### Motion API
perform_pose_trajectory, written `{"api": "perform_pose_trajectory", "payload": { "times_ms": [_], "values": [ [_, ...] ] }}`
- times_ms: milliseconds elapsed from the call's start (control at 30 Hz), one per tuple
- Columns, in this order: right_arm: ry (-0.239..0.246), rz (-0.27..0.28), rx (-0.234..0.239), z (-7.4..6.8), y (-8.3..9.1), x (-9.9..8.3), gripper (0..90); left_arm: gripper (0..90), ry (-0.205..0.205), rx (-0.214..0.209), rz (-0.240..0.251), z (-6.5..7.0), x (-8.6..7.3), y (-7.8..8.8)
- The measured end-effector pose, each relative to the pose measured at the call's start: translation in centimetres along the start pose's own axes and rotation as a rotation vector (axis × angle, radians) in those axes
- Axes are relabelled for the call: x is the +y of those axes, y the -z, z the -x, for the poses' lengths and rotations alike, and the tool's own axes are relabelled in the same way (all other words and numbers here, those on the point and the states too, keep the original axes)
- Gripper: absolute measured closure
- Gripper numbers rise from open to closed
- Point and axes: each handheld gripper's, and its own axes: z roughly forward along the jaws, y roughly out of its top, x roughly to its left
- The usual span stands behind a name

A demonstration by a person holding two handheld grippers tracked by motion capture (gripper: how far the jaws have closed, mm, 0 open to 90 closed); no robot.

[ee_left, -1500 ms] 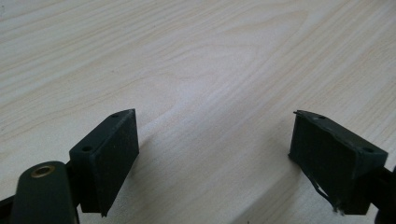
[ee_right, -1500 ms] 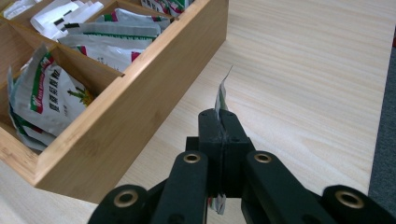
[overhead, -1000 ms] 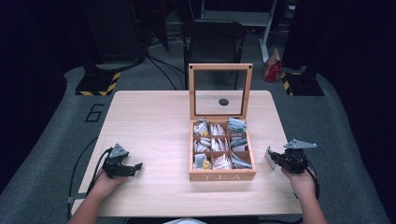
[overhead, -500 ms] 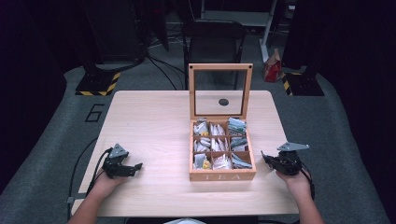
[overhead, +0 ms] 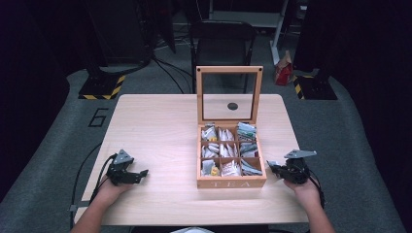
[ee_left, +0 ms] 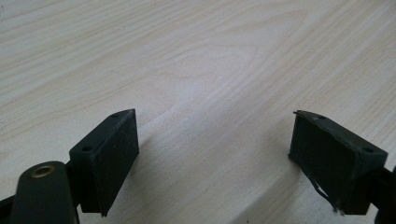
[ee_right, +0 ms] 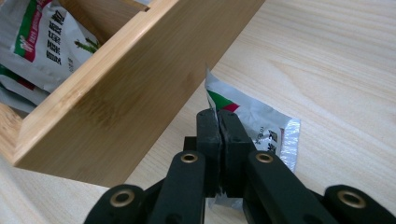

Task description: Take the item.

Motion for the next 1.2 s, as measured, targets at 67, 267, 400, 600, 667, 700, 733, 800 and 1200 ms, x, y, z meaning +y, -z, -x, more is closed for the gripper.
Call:
{"api": "perform_pose_trajectory", "payload": {
  "times_ms": [67, 267, 400, 600, 667, 700, 733, 800, 1200],
  "values": [
    [0.0, -0.005, 0.0, 0.0, 0.0, 0.0, 87.9, 15.0, 0.0, 0.0, 0.0, 0.0, 0.0, 0.0],
    [-0.002, -0.01, 0.004, -0.1, -0.1, 0.0, 86.6, 15.0, 0.0, 0.0, 0.0, 0.0, 0.0, 0.0],
    [0.002, -0.014, 0.003, -0.3, -0.2, 0.0, 85.4, 15.0, 0.0, 0.0, 0.0, 0.0, 0.0, 0.0],
    [0.014, -0.022, 0.013, -0.4, -0.4, 0.0, 82.4, 15.0, 0.0, 0.0, 0.0, 0.0, 0.0, 0.0],
    [0.014, -0.028, 0.015, -0.4, -0.5, 0.0, 80.3, 15.0, 0.0, 0.0, 0.0, 0.0, 0.0, 0.0],
    [0.013, -0.026, 0.015, -0.5, -0.5, 0.0, 79.5, 15.0, -0.001, 0.0, 0.0, 0.0, 0.0, 0.0],
    [0.022, -0.028, 0.017, -0.5, -0.5, 0.0, 78.4, 15.0, 0.0, 0.0, 0.0, 0.0, 0.0, 0.0],
    [0.015, -0.034, 0.022, -0.6, -0.6, 0.0, 76.2, 15.0, 0.0, 0.0, 0.0, 0.0, 0.0, 0.0],
    [0.033, -0.034, 0.029, -1.1, -0.6, 0.3, 66.9, 15.0, -0.001, 0.005, 0.01, 0.0, 0.0, -0.1]
  ]
}}
